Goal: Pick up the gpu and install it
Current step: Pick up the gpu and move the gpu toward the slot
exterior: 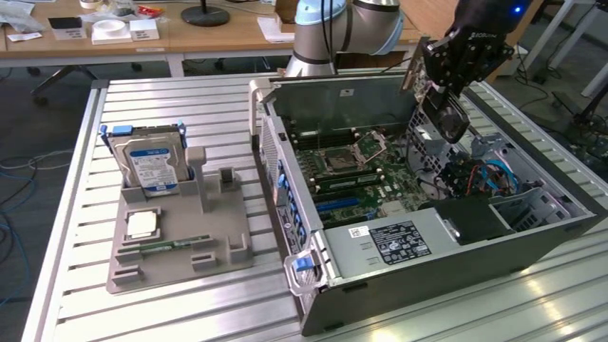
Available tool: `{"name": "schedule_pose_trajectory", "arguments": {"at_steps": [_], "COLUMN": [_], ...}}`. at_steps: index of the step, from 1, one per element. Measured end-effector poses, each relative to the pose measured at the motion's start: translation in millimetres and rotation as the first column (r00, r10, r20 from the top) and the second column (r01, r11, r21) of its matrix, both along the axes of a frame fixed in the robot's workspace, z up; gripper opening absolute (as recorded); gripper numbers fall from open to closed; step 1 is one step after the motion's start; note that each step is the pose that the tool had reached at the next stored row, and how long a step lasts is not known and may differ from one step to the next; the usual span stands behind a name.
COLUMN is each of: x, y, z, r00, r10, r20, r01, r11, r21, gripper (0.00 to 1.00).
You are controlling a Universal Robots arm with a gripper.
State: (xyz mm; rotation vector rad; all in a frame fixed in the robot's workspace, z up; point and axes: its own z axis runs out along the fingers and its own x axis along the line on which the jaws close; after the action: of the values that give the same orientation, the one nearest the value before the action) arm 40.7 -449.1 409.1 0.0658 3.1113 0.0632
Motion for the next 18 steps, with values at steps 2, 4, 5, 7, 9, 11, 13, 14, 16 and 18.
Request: {"name": "schedule_pose_trajectory", "arguments": {"at_steps": [2,4,5,7,9,11,13,14,16,18], "x": [0.0,0.0,0.0,0.0,0.0,0.0,0.6,0.7,0.8,0.9], "y": [0.0,0.0,0.0,0.0,0.0,0.0,0.0,0.0,0.0,0.0], "z": [0.0,0.0,0.0,0.0,0.0,0.0,0.0,0.0,0.0,0.0], "r00": [1.0000,1.0000,1.0000,1.0000,1.0000,1.0000,1.0000,1.0000,1.0000,1.0000], "r10": [0.000,0.000,0.000,0.000,0.000,0.000,0.000,0.000,0.000,0.000], "r20": [0.0000,0.0000,0.0000,0.0000,0.0001,0.0000,0.0000,0.0000,0.0000,0.0000], "r01": [0.000,0.000,0.000,0.000,0.000,0.000,0.000,0.000,0.000,0.000], "r11": [1.0000,1.0000,1.0000,1.0000,1.0000,1.0000,1.0000,1.0000,1.0000,1.0000], "r21": [0.0000,0.0000,0.0000,0.0000,0.0000,0.0000,0.0000,0.0000,0.0000,0.0000], "gripper": [0.27,0.27,0.27,0.27,0.27,0.27,0.27,0.27,0.27,0.27]}}
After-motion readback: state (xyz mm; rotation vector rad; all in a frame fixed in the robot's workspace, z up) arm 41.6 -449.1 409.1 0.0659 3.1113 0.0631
